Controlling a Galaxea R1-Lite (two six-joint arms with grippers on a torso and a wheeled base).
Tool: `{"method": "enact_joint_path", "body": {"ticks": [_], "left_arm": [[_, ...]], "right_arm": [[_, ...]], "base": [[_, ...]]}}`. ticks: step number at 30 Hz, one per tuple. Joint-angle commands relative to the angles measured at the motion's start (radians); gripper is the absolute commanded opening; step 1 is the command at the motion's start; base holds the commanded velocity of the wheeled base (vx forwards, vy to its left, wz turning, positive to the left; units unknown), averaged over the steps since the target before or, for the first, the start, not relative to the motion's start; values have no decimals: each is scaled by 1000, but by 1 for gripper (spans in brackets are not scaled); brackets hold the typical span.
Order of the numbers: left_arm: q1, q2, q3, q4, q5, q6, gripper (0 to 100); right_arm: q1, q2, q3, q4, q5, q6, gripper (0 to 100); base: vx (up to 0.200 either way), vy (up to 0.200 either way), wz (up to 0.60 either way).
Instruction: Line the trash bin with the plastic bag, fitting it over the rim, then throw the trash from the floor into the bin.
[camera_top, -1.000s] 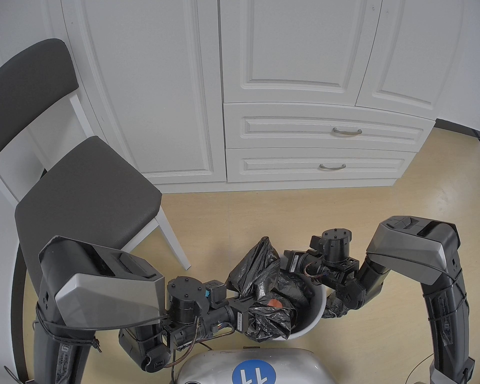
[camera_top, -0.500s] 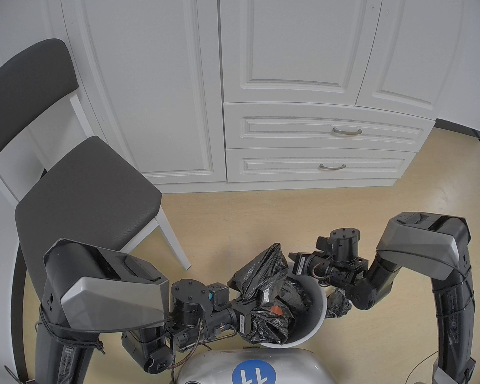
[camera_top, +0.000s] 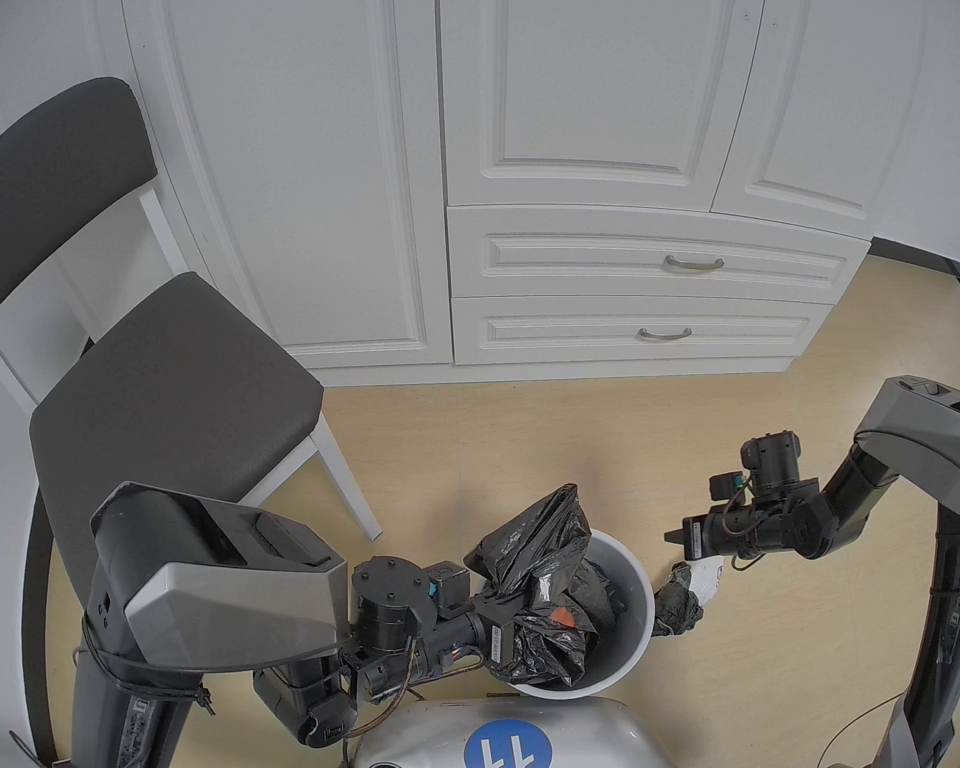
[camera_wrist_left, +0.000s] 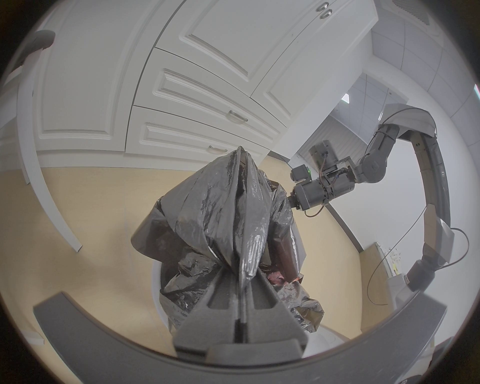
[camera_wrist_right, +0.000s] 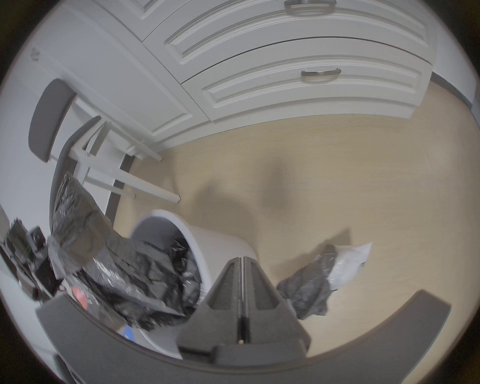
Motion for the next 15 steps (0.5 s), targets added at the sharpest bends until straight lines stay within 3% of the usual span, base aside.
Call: {"method": "enact_joint_path", "body": {"ticks": [1, 6, 9, 15], "left_arm": [[-7, -2, -13, -1, 15, 0, 0], [-7, 2, -18, 1, 15, 0, 0], [-7, 5, -27, 1, 15, -2, 0], [-4, -2, -27, 1, 16, -2, 0]], "right_arm": [[-89, 24, 33, 10, 37, -94, 0], [-91, 47, 102, 17, 106, -183, 0], [-48, 113, 115, 7, 117, -239, 0], [-5, 143, 82, 31, 124, -243, 0]], "base": [[0, 0, 0], [0, 0, 0], [0, 0, 0], [0, 0, 0]]}}
